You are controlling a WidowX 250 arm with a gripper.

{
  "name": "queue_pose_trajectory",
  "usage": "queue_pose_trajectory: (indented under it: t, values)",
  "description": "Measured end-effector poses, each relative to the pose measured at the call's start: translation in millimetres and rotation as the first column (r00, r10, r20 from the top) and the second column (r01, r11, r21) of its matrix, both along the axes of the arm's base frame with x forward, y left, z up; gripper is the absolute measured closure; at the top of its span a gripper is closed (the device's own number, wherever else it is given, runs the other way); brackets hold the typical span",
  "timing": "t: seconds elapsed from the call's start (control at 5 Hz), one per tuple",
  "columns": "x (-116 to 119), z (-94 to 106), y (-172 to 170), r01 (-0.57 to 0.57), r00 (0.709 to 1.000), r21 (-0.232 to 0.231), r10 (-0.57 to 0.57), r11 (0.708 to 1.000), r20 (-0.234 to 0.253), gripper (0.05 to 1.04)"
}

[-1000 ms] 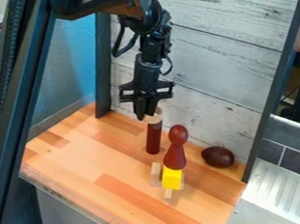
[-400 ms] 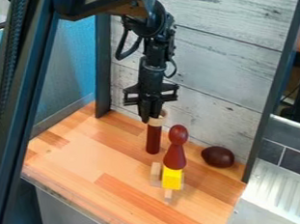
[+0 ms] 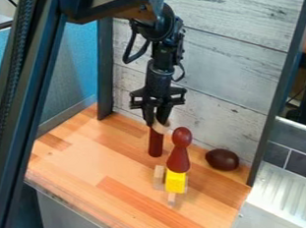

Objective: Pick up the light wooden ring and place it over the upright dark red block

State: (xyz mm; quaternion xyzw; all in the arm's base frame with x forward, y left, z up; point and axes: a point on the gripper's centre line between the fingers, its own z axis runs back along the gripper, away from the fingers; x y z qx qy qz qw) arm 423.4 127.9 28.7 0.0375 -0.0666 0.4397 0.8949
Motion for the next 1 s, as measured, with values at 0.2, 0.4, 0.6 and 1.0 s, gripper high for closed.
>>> queue_pose_trajectory:
  t: [0.2,0.4,0.6,1.0]
  values:
    - [2,0.4,1,0.008,1.000,0.009,-0.009,1.000,0.013,0.271]
    - [0,-1.1,0,0.020,1.000,-0.005,-0.020,1.000,0.000,0.080]
    - [-2,-2.4,0,0.035,0.999,-0.038,-0.035,0.999,-0.001,0.079]
    - [-32,71.6,35,0.040,0.984,-0.059,-0.029,0.997,0.175,0.084]
